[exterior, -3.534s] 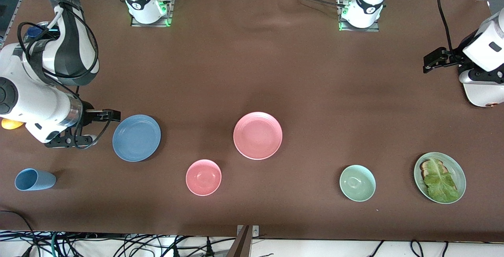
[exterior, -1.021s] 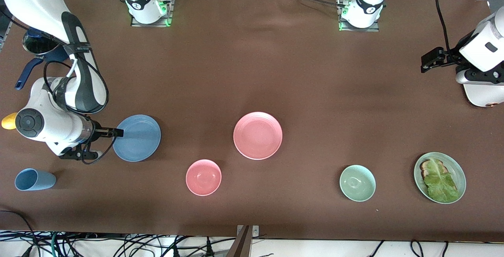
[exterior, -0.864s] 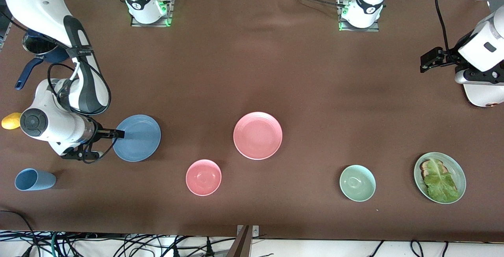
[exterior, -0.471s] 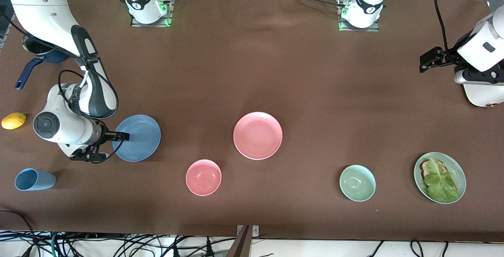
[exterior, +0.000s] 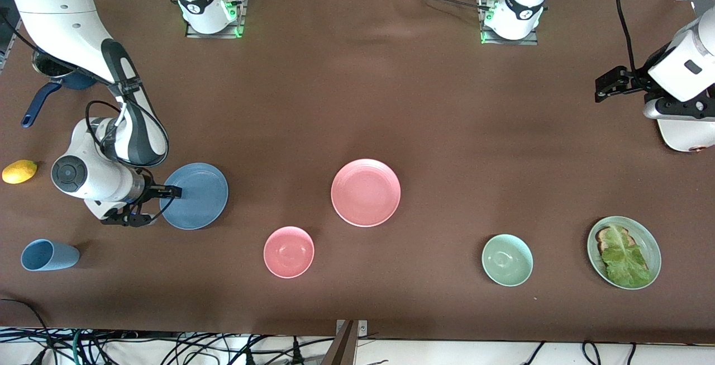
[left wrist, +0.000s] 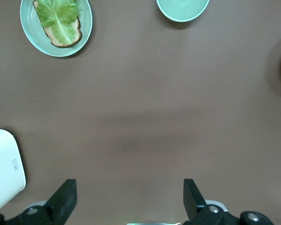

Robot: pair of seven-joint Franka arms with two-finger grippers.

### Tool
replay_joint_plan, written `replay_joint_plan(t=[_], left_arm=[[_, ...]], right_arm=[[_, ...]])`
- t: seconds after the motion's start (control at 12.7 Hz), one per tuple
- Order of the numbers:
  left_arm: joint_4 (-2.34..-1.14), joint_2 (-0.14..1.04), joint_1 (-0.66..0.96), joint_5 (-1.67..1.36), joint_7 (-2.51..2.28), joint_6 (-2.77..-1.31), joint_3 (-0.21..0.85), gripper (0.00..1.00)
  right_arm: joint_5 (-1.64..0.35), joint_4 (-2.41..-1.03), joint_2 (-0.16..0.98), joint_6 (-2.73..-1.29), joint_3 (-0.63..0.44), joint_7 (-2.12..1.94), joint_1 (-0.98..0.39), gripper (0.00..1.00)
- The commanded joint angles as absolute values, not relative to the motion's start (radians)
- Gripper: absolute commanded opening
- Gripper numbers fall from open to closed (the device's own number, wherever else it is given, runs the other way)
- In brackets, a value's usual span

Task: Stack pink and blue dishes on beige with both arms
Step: 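Grasp the blue plate rim with the right gripper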

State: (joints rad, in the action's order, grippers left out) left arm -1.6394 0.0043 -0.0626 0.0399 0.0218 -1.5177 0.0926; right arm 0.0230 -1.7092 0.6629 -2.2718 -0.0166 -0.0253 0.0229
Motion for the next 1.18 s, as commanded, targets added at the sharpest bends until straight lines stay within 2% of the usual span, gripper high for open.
replay_joint_plan(t=[0.0,0.08,0.16,0.63,1.1], left_arm=[[-1.646,-0.008,-0.057,0.026,0.015,-1.508,0.089,1.00],[-1.646,-0.008,-0.055,0.026,0.014,-1.508,0.089,1.00],[-1.646,-0.006,-0.055,0.028,0.014,-1.508,0.089,1.00],[-1.643,-0.008,-0.060,0.032,0.023,-1.508,0.087,1.00],[-1.640,-0.006,-0.060,0.034,0.018,-1.508,0.089,1.00]], right_arm=[[0.032,-1.729,0.650,-2.284,-0.006,-0.046,0.034,0.45],[0.031,-1.730,0.650,-2.284,-0.006,-0.054,0.034,0.39],[0.032,-1.733,0.650,-2.286,-0.006,-0.054,0.034,0.37],[0.031,-1.735,0.652,-2.286,-0.006,-0.057,0.035,0.00],[0.031,-1.720,0.586,-2.266,0.003,-0.072,0.032,0.00]])
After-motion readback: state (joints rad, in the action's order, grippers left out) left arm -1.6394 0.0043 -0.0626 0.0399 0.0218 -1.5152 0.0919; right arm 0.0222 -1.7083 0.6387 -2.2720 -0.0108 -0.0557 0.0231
